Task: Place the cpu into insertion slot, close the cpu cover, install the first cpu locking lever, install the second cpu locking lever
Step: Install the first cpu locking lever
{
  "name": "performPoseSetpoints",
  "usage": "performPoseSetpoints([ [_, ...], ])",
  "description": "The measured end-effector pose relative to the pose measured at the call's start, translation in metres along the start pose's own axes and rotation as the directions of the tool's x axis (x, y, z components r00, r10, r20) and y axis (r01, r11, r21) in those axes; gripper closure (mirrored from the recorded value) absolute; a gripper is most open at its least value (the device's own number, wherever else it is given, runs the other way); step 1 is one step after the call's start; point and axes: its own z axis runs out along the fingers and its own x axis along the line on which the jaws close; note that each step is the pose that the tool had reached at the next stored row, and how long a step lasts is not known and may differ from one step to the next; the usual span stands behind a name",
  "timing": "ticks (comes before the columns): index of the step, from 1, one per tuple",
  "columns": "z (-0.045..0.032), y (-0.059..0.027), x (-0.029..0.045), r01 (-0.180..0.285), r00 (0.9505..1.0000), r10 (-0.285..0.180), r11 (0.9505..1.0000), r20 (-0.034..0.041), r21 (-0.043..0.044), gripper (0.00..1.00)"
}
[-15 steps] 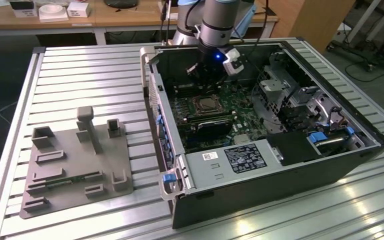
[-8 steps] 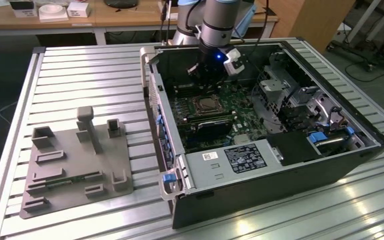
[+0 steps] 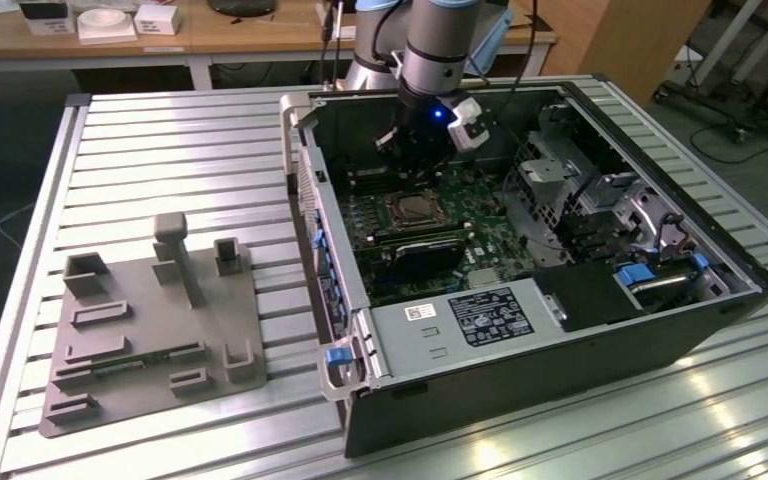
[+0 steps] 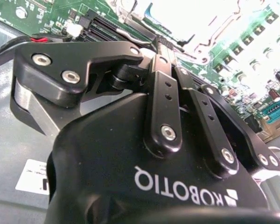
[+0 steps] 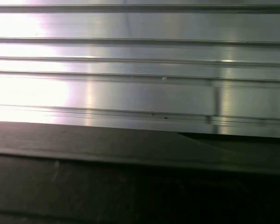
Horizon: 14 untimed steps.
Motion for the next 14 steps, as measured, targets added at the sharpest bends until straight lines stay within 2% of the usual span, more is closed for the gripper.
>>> performPoseSetpoints([
  [14,0.0018,-0.0015,-0.0011,0.0,1.0,0.0,1.0,0.0,0.0,0.89],
])
